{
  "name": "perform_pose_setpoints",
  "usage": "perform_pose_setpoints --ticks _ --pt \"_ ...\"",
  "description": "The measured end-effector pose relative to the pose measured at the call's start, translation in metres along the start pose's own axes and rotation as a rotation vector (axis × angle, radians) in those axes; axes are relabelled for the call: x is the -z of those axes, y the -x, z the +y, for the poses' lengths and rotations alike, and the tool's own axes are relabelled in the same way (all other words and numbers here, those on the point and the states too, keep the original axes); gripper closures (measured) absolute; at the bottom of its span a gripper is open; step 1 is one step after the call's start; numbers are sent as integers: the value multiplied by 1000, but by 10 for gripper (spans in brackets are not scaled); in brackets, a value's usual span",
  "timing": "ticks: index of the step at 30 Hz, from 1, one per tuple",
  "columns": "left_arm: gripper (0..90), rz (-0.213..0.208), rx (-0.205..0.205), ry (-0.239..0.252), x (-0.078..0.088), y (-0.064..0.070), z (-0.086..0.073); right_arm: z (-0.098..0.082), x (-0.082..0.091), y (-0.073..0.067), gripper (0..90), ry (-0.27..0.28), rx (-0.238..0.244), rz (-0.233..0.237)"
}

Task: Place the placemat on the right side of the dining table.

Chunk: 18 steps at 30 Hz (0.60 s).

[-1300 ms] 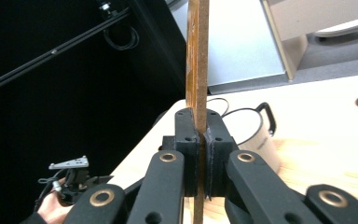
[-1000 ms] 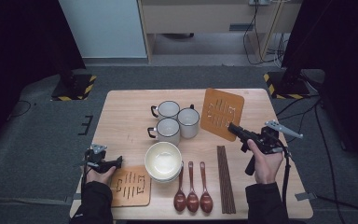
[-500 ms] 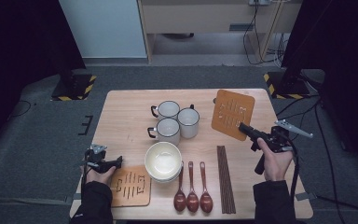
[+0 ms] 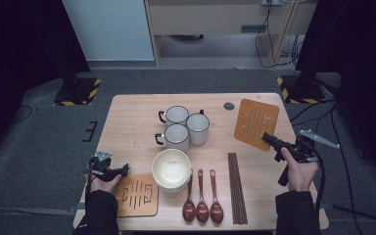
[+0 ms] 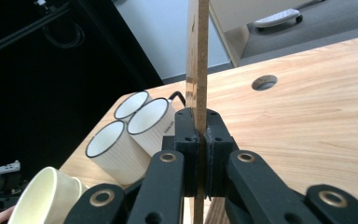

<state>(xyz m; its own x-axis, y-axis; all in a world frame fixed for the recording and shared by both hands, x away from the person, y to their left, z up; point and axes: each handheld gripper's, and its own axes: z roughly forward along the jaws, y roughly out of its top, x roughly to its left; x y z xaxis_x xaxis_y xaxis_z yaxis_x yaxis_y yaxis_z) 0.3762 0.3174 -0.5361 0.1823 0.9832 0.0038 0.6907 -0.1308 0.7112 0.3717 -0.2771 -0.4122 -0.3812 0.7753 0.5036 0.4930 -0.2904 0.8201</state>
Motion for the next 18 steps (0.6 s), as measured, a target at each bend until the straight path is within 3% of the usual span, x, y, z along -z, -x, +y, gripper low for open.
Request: perform_pose_setpoints --ticks 18 --pt "57 0 0 0 0 0 0 -22 4 35 871 -63 -40 -80"
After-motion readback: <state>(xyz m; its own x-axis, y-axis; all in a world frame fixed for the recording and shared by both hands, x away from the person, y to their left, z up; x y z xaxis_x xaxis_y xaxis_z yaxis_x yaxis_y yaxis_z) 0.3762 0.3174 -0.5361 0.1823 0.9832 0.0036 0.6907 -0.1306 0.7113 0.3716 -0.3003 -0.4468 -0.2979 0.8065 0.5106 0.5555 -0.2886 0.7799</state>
